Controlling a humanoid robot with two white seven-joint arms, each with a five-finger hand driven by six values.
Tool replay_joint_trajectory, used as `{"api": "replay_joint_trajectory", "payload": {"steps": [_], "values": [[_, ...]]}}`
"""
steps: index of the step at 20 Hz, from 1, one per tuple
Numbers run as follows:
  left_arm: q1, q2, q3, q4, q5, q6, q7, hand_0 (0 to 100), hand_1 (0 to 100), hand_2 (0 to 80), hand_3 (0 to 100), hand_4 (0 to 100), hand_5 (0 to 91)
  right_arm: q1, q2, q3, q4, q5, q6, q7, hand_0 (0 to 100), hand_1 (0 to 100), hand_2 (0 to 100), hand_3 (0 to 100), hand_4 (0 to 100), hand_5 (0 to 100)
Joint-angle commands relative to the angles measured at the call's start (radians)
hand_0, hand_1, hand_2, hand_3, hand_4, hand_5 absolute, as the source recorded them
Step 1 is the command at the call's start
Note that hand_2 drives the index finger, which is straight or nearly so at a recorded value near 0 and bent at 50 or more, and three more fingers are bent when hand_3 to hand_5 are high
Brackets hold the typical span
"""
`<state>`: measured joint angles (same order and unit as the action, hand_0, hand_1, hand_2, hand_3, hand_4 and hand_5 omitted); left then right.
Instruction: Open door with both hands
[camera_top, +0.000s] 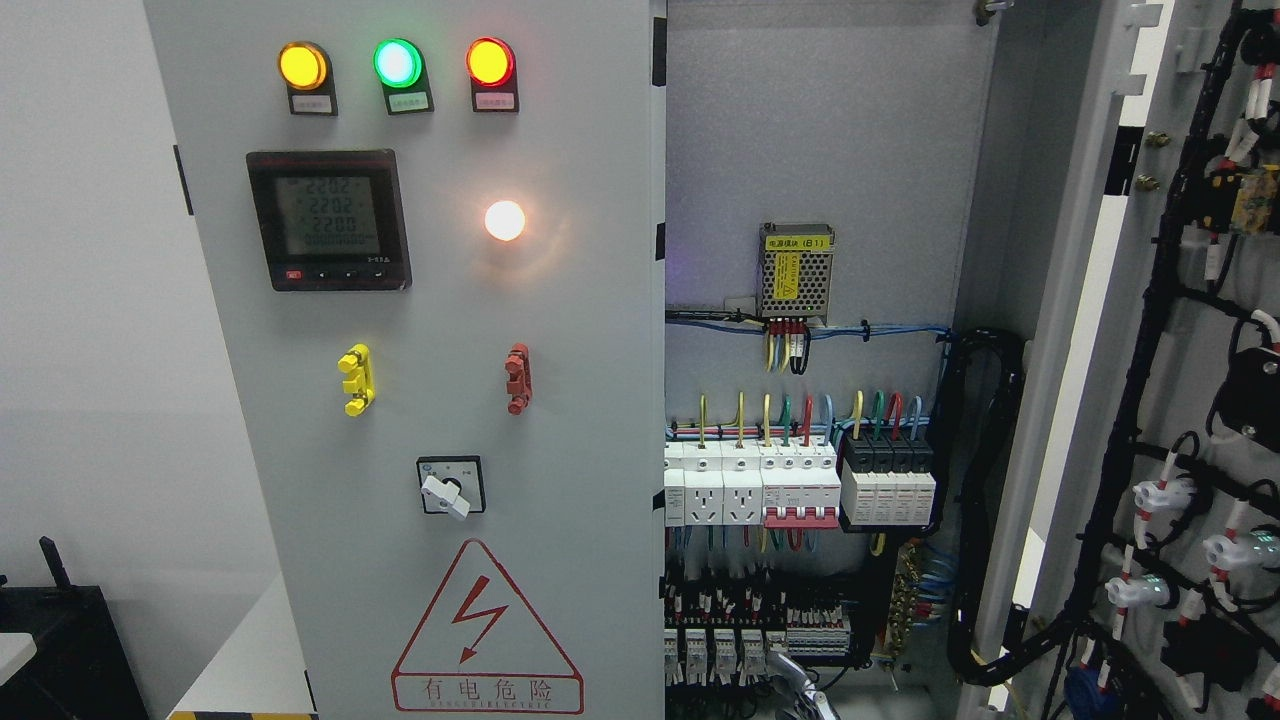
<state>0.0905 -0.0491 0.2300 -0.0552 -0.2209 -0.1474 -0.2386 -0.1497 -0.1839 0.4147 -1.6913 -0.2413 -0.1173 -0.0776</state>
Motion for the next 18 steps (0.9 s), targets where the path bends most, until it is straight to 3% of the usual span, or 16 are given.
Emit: {"api": "replay_joint_trajectory", "payload": {"steps": [1,13,18], "values": [[0.0,0.0,0.0,0.0,0.0,0.0,-0.001,0,0,0.0,0,3,0.0,-0.063,0.014,0.032,0.065,-0.021,0.013,-0.001,11,0,0,0,0,0],[0.0,0.0,0.0,0.0,0.0,0.0,-0.001,0,0,0.0,0,3,0.0,-0.189,0.012,0.099,0.188,-0.021,0.014,0.002,11,0,0,0,0,0],[0.0,0.0,0.0,0.0,0.0,0.0,-0.001,0,0,0.0,0,3,0.0,-0.206,0.014,0.105,0.205,-0.023,0.014,0.047,11,0,0,0,0,0]]}}
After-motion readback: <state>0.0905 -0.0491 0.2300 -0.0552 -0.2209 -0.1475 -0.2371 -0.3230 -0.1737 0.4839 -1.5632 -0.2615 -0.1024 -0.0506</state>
